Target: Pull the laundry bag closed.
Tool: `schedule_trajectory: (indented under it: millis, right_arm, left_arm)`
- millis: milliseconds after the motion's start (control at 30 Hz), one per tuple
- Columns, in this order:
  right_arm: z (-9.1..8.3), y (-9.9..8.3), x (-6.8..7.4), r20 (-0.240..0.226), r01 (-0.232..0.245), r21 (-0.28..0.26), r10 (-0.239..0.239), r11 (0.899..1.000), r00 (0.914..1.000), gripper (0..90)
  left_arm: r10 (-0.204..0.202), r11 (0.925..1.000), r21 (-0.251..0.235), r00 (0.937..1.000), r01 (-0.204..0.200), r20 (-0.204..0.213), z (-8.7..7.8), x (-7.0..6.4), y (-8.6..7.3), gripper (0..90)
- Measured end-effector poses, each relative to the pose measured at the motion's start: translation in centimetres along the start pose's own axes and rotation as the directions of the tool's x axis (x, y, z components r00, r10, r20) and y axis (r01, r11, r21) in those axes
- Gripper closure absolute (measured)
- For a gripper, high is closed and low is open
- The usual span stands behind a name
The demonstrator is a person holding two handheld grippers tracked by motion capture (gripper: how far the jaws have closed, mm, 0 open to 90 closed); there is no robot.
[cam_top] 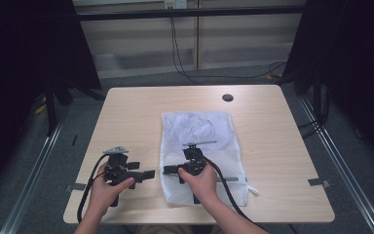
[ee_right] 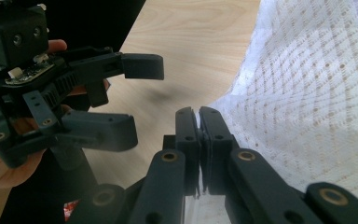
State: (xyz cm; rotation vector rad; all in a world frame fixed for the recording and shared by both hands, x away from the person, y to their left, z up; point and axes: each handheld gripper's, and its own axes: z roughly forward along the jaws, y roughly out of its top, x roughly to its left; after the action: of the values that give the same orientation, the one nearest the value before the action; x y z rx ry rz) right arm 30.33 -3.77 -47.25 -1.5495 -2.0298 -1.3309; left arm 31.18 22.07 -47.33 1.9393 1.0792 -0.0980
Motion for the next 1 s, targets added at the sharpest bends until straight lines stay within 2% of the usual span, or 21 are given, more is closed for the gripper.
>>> schedule_trajectory:
  millis: [267, 467, 500, 800, 867, 1000]
  right_arm:
    - [-0.1, 0.0, 0.1, -0.007, -0.002, 0.0, 0.002, 1.0, 1.0, 87.6]
    - [-0.2, 0.0, 0.1, -0.013, -0.001, -0.003, 0.001, 1.0, 0.9999, 87.7]
    - [-0.2, 0.0, 0.1, -0.013, 0.0, -0.003, 0.0, 1.0, 0.9999, 87.6]
    - [-0.2, 0.0, 0.1, -0.017, -0.003, -0.006, 0.003, 1.0, 0.9999, 87.7]
    - [-0.2, 0.0, 0.2, -0.016, -0.002, -0.007, 0.002, 1.0, 0.9999, 87.6]
    - [-0.2, 0.0, 0.2, -0.016, 0.0, -0.01, -0.001, 1.0, 0.9999, 87.6]
  left_arm:
    - [0.018, 0.9993, 0.031, 0.9998, -0.018, 0.01, 0.7, -0.5, -0.2, 7.8]
    - [0.005, 0.9993, 0.037, 0.9994, -0.007, 0.036, 1.1, -0.8, -0.2, 7.9]
    - [0.018, 0.9986, 0.048, 0.9991, -0.019, 0.038, 1.2, -0.7, -0.2, 7.9]
    - [-0.001, 0.9973, 0.074, 0.9983, -0.004, 0.059, 1.9, -1.0, -0.4, 9.5]
    - [0.007, 0.9971, 0.075, 0.998, -0.012, 0.062, 1.9, -1.0, -0.4, 10.0]
    - [-0.011, 0.9973, 0.073, 0.9969, 0.005, 0.078, 2.0, -1.1, -0.4, 11.3]
